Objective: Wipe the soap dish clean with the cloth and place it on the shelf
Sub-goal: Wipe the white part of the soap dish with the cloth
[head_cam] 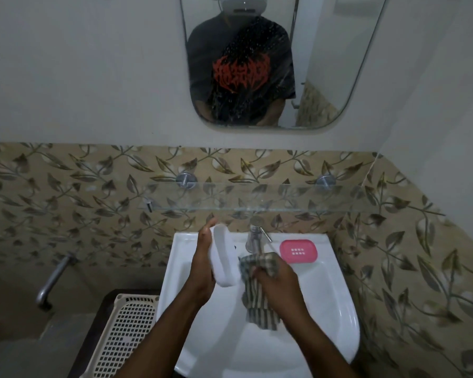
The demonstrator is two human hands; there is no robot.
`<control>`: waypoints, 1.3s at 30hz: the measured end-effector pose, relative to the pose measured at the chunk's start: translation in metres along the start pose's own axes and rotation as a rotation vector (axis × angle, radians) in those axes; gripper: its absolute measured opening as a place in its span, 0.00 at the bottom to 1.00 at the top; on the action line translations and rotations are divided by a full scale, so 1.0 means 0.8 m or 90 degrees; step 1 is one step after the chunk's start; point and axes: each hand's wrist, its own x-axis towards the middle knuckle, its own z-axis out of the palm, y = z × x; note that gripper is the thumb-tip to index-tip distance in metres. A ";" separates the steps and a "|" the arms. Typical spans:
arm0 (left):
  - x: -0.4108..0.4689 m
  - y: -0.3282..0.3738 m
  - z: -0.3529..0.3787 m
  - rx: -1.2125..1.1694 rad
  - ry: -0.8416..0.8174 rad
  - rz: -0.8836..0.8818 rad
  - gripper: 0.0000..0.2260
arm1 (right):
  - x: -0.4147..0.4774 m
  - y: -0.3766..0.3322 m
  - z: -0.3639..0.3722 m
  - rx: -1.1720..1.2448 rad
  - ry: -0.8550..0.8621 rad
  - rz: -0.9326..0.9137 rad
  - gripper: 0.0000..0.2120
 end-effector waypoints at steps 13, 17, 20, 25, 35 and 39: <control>-0.022 -0.004 0.039 0.280 0.286 0.136 0.25 | -0.030 -0.001 0.030 -0.011 0.231 -0.049 0.12; -0.022 -0.005 0.045 0.377 0.276 0.194 0.28 | -0.022 -0.006 0.054 -0.098 0.153 -0.125 0.20; -0.021 -0.006 0.044 0.369 0.219 0.242 0.32 | -0.013 -0.016 0.055 -0.127 0.098 -0.302 0.23; -0.010 0.021 0.047 0.109 0.305 0.118 0.28 | -0.015 -0.009 0.049 -0.082 0.077 -0.314 0.32; -0.024 0.011 0.057 -0.233 0.254 0.081 0.24 | -0.007 -0.019 0.050 0.331 0.162 0.053 0.22; -0.032 0.016 0.037 -0.107 0.047 0.033 0.21 | 0.010 -0.025 0.009 0.353 0.121 -0.091 0.11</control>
